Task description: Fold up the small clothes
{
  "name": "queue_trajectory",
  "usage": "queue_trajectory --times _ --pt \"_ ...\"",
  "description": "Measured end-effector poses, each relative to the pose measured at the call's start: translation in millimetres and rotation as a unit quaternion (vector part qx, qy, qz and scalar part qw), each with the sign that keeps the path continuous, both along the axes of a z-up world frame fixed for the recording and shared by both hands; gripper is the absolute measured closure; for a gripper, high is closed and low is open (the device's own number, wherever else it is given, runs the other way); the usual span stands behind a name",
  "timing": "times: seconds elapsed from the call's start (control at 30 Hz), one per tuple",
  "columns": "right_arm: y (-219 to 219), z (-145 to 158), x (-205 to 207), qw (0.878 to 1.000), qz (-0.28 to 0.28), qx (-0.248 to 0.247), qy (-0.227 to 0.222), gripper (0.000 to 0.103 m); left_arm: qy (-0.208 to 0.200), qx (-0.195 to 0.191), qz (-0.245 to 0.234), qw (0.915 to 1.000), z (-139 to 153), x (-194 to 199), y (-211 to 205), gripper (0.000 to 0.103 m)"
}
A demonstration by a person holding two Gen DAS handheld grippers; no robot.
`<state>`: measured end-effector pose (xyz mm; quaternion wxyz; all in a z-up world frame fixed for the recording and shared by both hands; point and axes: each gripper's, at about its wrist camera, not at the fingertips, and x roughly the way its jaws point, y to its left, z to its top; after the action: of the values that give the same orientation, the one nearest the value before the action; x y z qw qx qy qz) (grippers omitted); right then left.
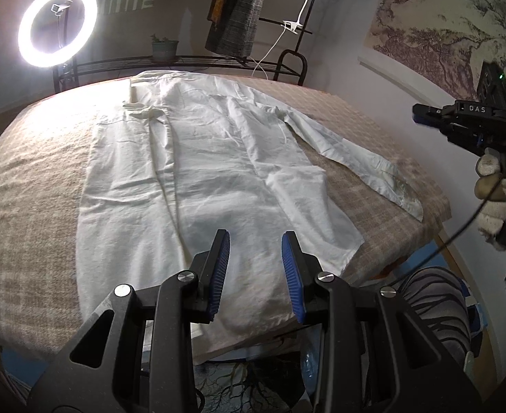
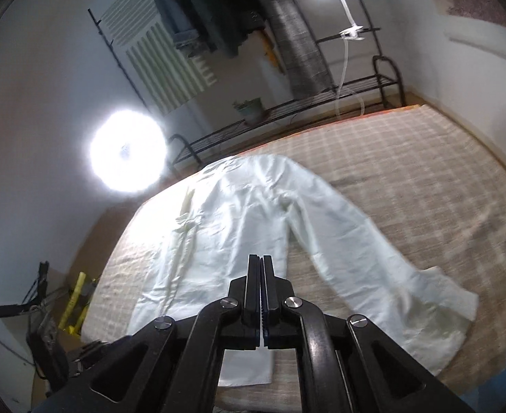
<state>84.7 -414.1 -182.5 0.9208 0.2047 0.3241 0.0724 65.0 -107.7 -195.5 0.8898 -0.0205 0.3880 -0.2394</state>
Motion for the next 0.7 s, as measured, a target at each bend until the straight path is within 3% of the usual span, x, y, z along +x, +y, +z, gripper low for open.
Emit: queue_trajectory --times 0.07,0.1,0.23,0.5,0.6,0.67,0.7 --pt "-20.5 -6.3 -4.1 1.0 -0.022 0.01 0.013 0.063 0.006 -0.002 0.003 1.0 -3.4 0.7 3.4 0.071" --pt "-33.7 -10.8 -7.1 0.999 -0.044 0.008 0.022 0.06 0.011 -0.004 0.007 0.9999 -6.3 1.3 5.1 0.071" --pt "-90.6 -40.3 -15.3 0.991 -0.111 0.008 0.07 0.06 0.022 -0.012 0.012 0.9996 -12.5 3.0 6.8 0.071" --pt "-179.7 -122.2 -28.8 0.959 -0.226 0.07 0.158 0.052 0.026 0.0 0.0 0.9997 -18.2 4.4 -4.1 0.071" --pt "-184.9 -139.5 -27.3 0.957 -0.222 0.093 0.162 0.052 0.031 0.003 0.0 0.9995 -21.2 7.0 -7.3 0.071" --pt "-179.4 -138.5 -23.3 0.962 -0.215 0.07 0.156 0.052 0.033 0.004 -0.001 0.9995 -23.0 8.0 -9.0 0.071" --pt "-175.2 -138.7 -18.1 0.964 -0.206 0.055 0.157 0.061 0.033 0.005 -0.002 0.9994 -23.8 8.2 -9.7 0.071"
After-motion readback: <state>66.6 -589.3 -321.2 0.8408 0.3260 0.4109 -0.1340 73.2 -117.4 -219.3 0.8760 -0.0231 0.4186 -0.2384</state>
